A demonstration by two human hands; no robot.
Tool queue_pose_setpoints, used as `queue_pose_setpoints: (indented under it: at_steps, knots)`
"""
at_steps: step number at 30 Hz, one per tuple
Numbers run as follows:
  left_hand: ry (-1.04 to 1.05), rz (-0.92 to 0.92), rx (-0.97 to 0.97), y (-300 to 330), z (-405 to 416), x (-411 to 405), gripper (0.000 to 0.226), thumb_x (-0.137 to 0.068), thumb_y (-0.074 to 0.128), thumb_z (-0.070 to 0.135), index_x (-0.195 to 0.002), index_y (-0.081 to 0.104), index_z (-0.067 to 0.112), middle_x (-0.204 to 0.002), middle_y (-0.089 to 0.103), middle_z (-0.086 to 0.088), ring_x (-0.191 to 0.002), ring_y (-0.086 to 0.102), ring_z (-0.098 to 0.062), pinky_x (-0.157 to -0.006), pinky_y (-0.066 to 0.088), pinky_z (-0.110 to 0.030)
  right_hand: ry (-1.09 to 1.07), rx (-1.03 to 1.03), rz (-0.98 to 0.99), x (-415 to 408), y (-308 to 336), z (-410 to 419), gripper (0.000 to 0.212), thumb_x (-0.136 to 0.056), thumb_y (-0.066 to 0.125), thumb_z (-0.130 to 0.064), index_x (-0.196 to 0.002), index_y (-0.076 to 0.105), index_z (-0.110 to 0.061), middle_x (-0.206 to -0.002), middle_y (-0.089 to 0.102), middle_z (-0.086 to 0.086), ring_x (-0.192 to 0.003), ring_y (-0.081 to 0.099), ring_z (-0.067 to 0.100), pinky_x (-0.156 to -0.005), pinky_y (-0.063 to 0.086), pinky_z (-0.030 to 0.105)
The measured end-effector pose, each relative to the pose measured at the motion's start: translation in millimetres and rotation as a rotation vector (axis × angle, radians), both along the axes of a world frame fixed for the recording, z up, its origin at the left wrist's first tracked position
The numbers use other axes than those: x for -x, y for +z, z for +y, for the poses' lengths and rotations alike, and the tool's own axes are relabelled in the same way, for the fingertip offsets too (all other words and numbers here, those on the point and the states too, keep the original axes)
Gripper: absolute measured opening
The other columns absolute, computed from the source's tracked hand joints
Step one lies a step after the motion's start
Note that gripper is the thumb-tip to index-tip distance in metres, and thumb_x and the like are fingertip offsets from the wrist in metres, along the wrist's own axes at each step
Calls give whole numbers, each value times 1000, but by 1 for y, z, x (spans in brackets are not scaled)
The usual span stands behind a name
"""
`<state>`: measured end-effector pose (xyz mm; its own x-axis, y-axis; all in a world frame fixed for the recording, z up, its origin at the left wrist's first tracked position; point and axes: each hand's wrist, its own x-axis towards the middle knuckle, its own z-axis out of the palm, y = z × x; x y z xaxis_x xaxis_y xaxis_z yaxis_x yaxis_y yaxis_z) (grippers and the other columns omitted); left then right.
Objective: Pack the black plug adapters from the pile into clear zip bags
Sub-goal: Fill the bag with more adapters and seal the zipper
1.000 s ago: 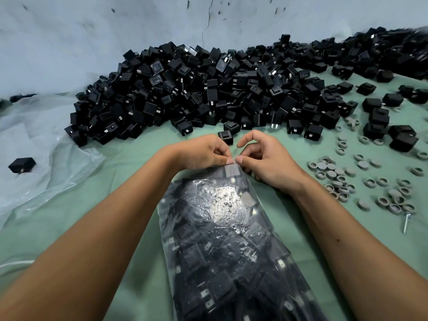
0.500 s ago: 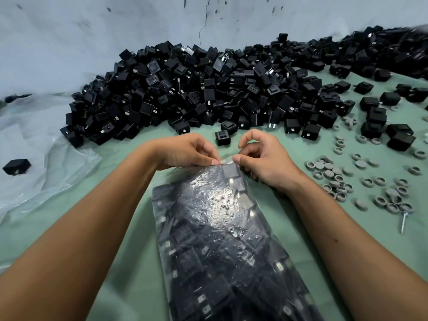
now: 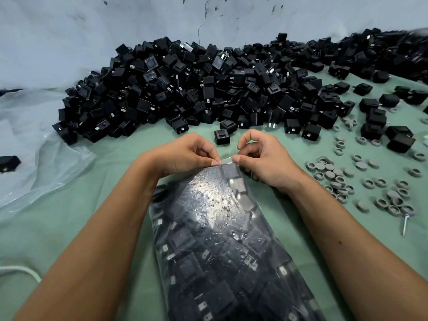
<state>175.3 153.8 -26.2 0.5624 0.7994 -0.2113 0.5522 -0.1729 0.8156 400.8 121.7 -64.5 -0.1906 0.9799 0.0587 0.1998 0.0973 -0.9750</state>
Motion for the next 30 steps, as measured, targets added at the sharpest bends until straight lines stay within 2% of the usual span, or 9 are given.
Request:
queue_pose_setpoints:
  at_steps: [2,6,9,11,13,18,24,28,30]
  knots:
    - [10,-13,-1,-2,-1,5,13,-95,70,18,-96,79,8,-88,76,-18,-76,63,-20,-75,51,-33,32,46,-60,-1,4,4,21,-91,76,-4,-102,57,-6,-72,72,11,-52,56,12,-42,44,22]
    - [-21,20,52,3,-3,21,38,-86,71,46,-97,78,10,-92,69,-29,-79,57,-22,-80,47,-39,229,198,-261,-8,26,22,14,-94,73,-7,-105,64,-7,-67,70,1,-53,59,10,-43,44,21]
    - [15,0,93,7,-4,32,36,-77,79,44,-96,75,14,-82,74,-4,-74,63,-12,-75,49,-24,393,210,-461,0,45,38,15,-96,72,-25,-103,73,-12,-74,71,3,-61,64,15,-51,51,26]
    - [-5,-24,127,8,-6,36,31,-78,81,39,-93,72,13,-78,72,0,-71,61,-10,-69,47,-18,484,184,-559,12,52,44,14,-96,71,-33,-99,77,-20,-75,72,-1,-66,66,13,-57,54,28]
    - [-18,-34,154,8,-7,36,32,-78,81,36,-94,74,9,-81,71,-4,-75,61,-12,-73,48,-21,563,166,-613,25,54,46,11,-98,70,-32,-96,78,-25,-73,70,-6,-67,63,8,-61,52,28]
    - [17,-23,180,8,-6,33,33,-74,82,36,-92,77,8,-85,74,-9,-78,63,-16,-79,50,-27,620,158,-613,25,52,49,14,-98,69,-31,-94,79,-24,-72,65,-6,-67,57,5,-65,47,25]
    - [5,-32,229,9,-6,33,23,-73,82,30,-83,76,10,-77,72,-6,-69,63,-13,-68,51,-21,641,127,-502,23,48,49,12,-96,72,-25,-95,81,-17,-77,73,-3,-73,61,7,-80,48,30]
    - [21,-99,277,8,-6,36,17,-76,80,25,-81,75,9,-73,71,-4,-63,63,-9,-62,50,-17,635,134,-456,21,46,50,13,-95,73,-21,-95,81,-11,-78,74,3,-74,62,10,-77,50,25]
    - [24,-125,275,6,-4,35,16,-76,79,22,-81,75,8,-75,72,-10,-64,63,-10,-62,50,-16,617,126,-436,21,44,50,12,-92,75,-19,-93,81,-9,-74,72,1,-70,59,8,-71,48,19]
